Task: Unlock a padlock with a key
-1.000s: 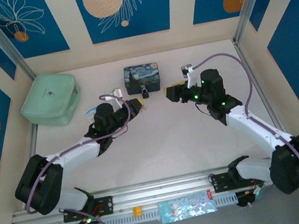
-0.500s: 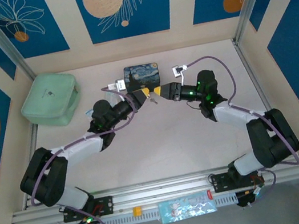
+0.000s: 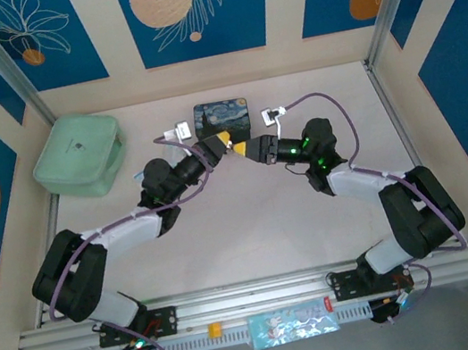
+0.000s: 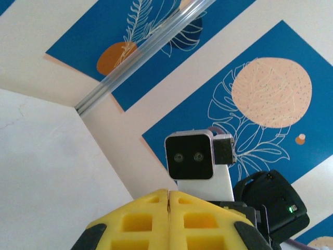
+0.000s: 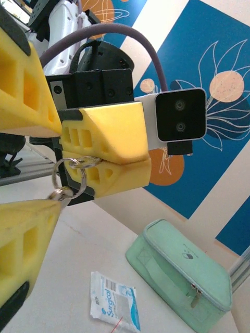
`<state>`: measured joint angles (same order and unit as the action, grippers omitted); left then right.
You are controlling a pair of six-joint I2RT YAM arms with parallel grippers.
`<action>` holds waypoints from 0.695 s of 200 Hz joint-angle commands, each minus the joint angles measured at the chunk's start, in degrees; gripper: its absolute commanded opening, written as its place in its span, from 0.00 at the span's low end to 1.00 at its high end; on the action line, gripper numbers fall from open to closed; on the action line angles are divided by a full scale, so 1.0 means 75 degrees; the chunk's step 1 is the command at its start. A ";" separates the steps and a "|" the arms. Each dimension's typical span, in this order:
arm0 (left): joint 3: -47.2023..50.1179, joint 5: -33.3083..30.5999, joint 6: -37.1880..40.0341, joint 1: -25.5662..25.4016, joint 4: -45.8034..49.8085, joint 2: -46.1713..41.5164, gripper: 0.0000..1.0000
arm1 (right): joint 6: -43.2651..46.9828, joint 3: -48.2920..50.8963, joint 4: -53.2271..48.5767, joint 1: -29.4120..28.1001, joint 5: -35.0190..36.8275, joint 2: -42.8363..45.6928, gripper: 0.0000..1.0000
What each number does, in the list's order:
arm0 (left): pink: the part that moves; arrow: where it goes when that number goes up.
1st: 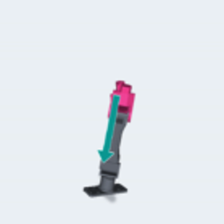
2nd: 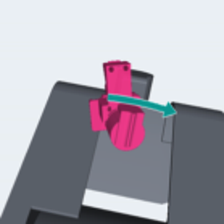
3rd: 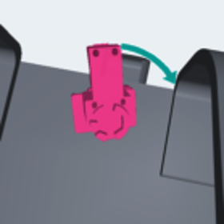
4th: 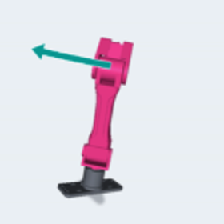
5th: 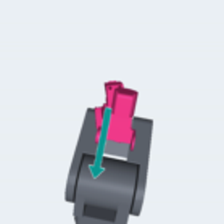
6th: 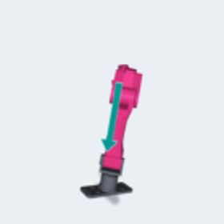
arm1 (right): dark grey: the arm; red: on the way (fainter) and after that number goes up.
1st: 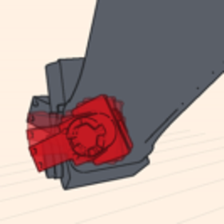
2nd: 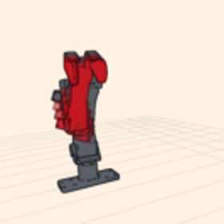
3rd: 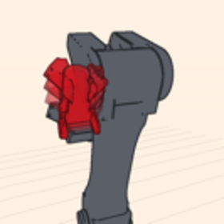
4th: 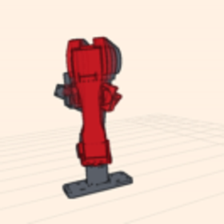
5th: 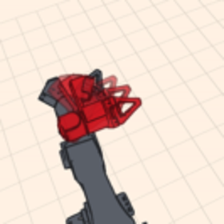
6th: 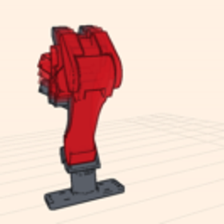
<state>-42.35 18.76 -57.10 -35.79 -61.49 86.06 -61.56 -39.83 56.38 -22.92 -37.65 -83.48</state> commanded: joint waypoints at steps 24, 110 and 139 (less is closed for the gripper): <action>0.0249 -0.0356 -0.0471 -0.0265 -0.0844 0.0150 0.00 | 0.0163 -0.0137 0.0228 -0.0038 0.0134 -0.0115 0.31; 0.0276 -0.0426 -0.0601 -0.0421 -0.0719 0.0160 0.00 | 0.0019 -0.0290 0.0547 -0.0073 0.0036 -0.0558 0.20; 0.0279 -0.0503 -0.0692 -0.0501 -0.0754 0.0271 0.00 | -0.0140 -0.0302 0.0759 -0.0073 0.0028 -0.0678 0.22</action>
<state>-40.34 14.96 -61.28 -38.15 -64.23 87.50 -61.80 -40.80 59.86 -23.16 -37.78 -87.29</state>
